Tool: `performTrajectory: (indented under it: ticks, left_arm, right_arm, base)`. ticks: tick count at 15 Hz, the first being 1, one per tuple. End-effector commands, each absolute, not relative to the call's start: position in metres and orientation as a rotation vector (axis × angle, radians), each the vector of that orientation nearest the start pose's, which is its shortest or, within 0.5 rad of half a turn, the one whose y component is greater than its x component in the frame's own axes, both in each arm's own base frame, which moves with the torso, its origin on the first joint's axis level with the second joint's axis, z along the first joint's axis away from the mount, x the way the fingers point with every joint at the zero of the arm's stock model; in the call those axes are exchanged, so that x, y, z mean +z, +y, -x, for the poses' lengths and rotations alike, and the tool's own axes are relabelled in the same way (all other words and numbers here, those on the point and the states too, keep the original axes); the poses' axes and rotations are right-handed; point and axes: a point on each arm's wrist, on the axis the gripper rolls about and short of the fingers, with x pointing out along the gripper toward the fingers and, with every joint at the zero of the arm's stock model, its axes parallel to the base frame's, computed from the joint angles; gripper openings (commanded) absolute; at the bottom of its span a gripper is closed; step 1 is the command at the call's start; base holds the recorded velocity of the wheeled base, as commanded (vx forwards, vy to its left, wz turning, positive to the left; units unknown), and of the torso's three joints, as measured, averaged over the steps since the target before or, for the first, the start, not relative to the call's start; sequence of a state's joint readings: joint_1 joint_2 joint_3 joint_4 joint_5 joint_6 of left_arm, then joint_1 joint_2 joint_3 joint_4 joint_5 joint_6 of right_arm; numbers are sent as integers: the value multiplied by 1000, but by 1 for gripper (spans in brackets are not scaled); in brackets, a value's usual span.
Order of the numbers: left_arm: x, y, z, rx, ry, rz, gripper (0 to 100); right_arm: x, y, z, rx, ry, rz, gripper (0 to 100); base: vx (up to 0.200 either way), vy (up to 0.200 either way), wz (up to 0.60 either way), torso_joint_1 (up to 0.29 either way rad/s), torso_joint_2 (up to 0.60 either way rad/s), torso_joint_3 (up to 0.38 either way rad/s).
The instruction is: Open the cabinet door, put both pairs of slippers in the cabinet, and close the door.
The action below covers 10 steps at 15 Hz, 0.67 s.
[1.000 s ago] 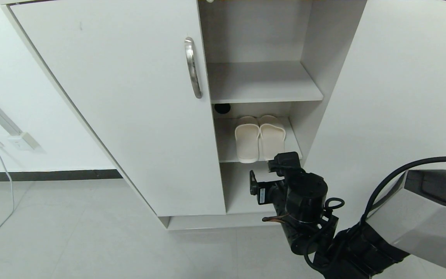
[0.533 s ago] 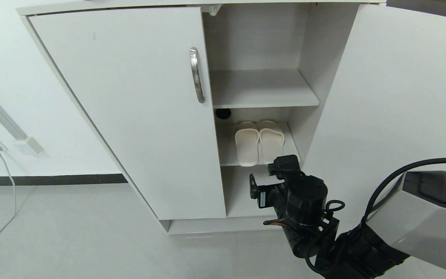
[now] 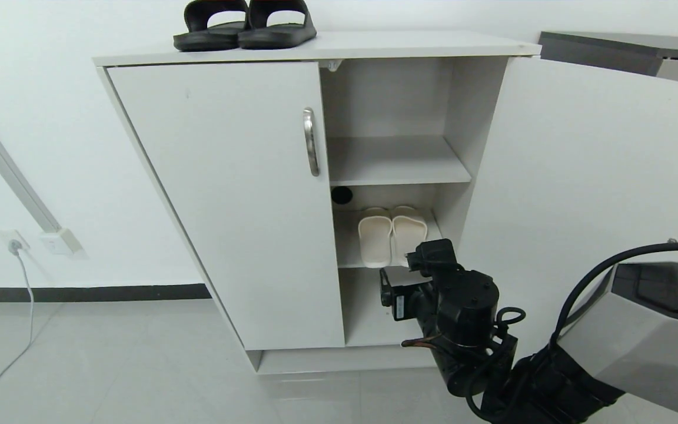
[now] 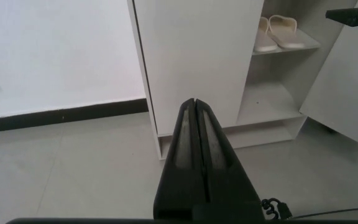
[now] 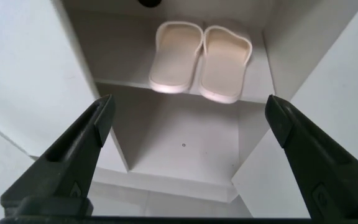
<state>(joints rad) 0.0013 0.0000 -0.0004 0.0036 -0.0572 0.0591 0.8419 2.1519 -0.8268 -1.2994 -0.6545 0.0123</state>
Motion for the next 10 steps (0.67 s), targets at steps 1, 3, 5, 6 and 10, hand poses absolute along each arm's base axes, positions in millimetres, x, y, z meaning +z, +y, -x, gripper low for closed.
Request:
performTrajectory:
  ticks: [1,3,5,6,10]
  left_arm:
    - [75,-1,23,-55,3,-60,0]
    - [75,-1,23,-57,3,-57,0]
    - [75,-1,23,-55,3,-57,0]
    - [75,-1,23,-55,3,-57,0]
    - [75,-1,23,-55,3,-55,0]
  right_arm:
    - [94,272,-261,196,31,15,100]
    - [92,271,-261,196,35,19,100]
    - [91,272,-261,199,37,15,100]
    - [90,271,-262,198,39,17,100]
    - [88,271,-262,202,46,25,100]
  base:
    - [0,0,0,-2,7,203]
    - [0,0,0,0,-2,200]
    - [0,0,0,0,-12,171]
    - [0,0,0,0,0,0]
    - [0,0,0,1,5,40]
